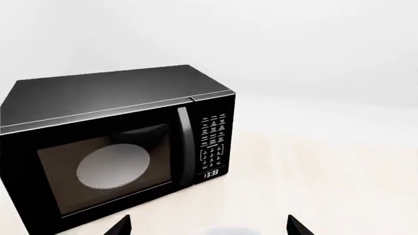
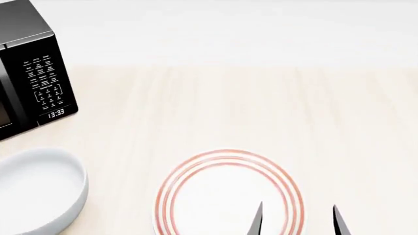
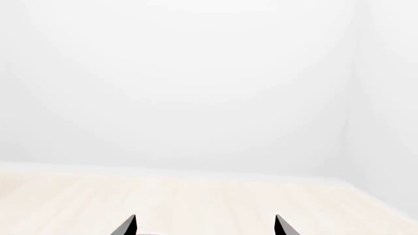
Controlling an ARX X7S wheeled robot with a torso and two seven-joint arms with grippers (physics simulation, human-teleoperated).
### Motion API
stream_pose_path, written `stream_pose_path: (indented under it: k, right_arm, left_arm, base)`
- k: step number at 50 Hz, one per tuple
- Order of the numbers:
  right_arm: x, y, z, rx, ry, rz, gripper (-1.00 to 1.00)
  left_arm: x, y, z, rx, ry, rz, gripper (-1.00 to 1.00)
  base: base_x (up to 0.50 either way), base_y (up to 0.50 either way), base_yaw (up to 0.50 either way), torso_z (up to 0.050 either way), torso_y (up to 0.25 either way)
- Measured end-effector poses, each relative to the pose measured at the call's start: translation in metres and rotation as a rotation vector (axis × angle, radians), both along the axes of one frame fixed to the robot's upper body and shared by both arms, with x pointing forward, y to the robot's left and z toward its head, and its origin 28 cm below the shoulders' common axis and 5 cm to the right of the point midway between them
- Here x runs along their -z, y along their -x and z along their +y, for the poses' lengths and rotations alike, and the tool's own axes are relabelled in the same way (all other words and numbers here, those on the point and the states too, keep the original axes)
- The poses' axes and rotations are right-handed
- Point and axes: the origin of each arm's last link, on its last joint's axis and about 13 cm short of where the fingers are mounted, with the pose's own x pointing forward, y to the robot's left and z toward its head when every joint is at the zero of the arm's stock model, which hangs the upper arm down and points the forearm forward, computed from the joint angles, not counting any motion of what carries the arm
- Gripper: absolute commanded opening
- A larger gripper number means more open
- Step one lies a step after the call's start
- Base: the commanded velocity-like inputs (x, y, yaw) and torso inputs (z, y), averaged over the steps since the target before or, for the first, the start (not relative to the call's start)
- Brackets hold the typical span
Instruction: Pick up the white bowl and put it on the plate.
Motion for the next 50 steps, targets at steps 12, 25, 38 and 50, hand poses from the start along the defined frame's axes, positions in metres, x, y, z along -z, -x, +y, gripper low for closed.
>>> stream_pose_path:
  k: [12,25,38,50]
  right_arm:
    - [0.001,0.0,0.001,-0.007,-0.002,0.003,1.0]
    - [0.001,0.0,0.002,-0.015,-0.006,0.005,1.0]
    - [0.002,0.0,0.002,-0.018,-0.005,0.007,1.0]
    - [0.004,0.0,0.003,-0.022,-0.004,0.011,1.0]
  left_arm:
    - [0.019,-0.008,0.002,0.0,0.063,0.079,1.0]
    - [0.035,-0.013,0.003,-0.006,0.095,0.135,1.0]
    - [0.048,-0.016,0.009,-0.042,0.098,0.164,1.0]
    - [0.06,-0.02,0.016,-0.075,0.104,0.187,1.0]
  base:
    - [0.0,0.0,0.0,0.0,0.0]
    - [0.0,0.0,0.0,0.0,0.0]
    - [0.0,0.0,0.0,0.0,0.0]
    - [0.0,0.0,0.0,0.0,0.0]
